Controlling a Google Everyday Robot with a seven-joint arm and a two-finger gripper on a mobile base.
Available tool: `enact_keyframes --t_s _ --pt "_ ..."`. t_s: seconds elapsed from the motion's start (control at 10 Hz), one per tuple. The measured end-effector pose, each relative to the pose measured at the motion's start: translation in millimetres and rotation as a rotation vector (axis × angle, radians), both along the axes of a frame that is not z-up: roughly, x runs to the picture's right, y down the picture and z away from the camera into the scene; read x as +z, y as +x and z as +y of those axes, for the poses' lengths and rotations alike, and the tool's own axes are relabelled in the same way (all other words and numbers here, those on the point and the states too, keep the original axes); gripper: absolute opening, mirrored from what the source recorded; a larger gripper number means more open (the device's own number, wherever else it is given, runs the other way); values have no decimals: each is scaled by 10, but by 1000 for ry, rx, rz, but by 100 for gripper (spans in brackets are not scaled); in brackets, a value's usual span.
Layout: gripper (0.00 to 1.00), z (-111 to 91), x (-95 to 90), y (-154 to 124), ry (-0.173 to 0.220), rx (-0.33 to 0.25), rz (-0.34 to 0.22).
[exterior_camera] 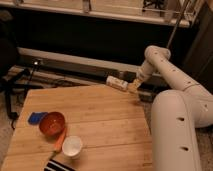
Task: Stand the bottle upright
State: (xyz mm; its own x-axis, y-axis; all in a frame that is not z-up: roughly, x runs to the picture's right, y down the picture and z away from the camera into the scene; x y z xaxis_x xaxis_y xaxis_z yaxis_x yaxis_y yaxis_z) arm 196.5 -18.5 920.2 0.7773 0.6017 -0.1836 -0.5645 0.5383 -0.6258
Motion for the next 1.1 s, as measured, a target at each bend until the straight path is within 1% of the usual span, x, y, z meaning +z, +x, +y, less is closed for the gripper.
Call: enact_keyframes --t_s 0.3,0.7,1.0,1.1 --pt "65 50 159 41 -10 -50 27" --pt "65 42 335 7 13 -73 46" --pt "65 89 453 -56 8 -109 53" --pt "65 129 483 -71 -4 -124 52"
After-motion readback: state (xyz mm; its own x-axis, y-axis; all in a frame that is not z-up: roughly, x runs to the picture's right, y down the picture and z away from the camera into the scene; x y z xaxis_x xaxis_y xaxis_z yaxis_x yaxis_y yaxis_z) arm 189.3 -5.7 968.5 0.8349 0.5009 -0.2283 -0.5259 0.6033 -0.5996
